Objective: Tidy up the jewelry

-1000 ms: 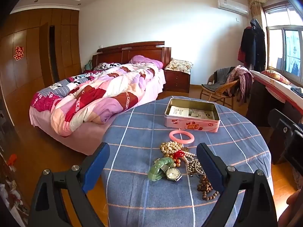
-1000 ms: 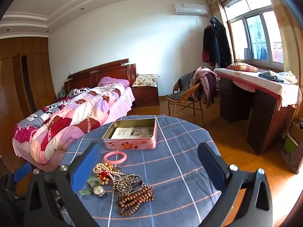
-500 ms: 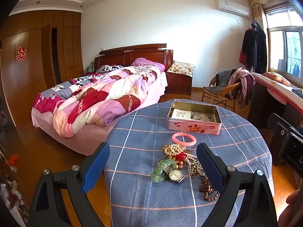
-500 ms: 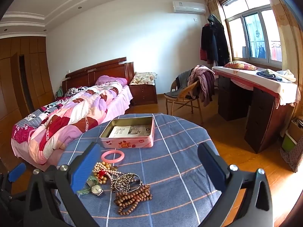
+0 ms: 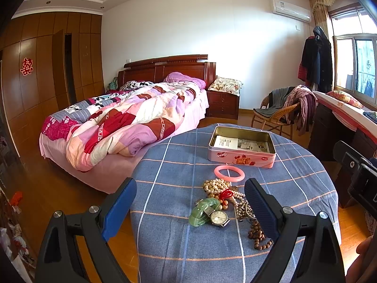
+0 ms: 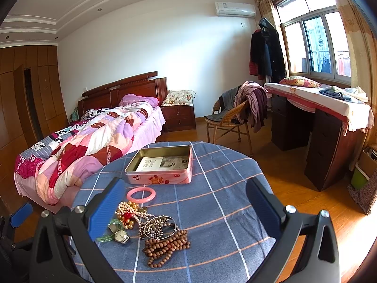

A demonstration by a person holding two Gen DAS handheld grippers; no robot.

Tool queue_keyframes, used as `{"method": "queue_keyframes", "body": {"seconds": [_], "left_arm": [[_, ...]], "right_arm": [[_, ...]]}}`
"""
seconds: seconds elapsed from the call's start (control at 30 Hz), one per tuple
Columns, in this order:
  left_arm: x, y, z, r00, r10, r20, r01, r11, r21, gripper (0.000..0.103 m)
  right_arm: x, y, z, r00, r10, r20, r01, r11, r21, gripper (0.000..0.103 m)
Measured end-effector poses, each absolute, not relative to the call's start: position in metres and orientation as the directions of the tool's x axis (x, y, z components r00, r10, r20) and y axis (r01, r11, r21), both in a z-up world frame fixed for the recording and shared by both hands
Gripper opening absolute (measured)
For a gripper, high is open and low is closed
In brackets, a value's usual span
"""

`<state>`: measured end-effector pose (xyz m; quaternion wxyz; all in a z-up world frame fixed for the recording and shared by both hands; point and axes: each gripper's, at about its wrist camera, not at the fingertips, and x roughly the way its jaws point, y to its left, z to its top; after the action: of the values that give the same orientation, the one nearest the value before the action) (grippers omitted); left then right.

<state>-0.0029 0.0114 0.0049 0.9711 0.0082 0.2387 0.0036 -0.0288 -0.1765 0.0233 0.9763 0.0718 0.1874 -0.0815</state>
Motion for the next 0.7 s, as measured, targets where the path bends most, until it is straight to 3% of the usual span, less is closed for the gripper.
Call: {"method": "queue_keyframes", "body": {"seconds": [0.7], "left_arm": [[-0.0049,0.0108,0.0054,0.888,0.015,-0.459,-0.008,1.0,0.018,0.093]], "right_arm": [[-0.0285,-0.1757,0.0247,0.916,-0.134,-0.377,0.188,0.976,0.11,0.103]]}}
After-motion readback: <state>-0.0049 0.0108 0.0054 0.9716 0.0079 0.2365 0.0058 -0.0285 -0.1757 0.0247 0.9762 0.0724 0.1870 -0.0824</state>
